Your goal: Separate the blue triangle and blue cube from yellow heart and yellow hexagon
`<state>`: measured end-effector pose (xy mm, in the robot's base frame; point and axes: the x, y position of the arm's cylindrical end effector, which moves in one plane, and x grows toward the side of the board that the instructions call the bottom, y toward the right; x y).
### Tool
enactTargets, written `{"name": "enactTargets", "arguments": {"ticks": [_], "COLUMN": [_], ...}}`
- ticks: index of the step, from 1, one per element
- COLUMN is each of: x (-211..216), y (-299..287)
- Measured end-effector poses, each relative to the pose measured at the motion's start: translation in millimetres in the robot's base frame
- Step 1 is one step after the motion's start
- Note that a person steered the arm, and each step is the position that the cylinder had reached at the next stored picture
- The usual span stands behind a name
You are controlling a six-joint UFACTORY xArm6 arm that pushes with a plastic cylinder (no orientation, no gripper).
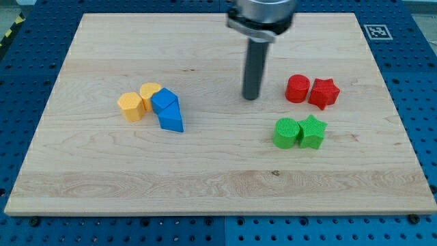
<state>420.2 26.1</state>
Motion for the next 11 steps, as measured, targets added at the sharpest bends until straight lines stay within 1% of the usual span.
{"name": "enactTargets", "arguments": {"ticks": [1,3,4,7,11], "x": [-13.4,-13.7,-13.7,-3.3,15.2], "y": [-62.9,-145.8,-156.2,-153.2,-114.4]}}
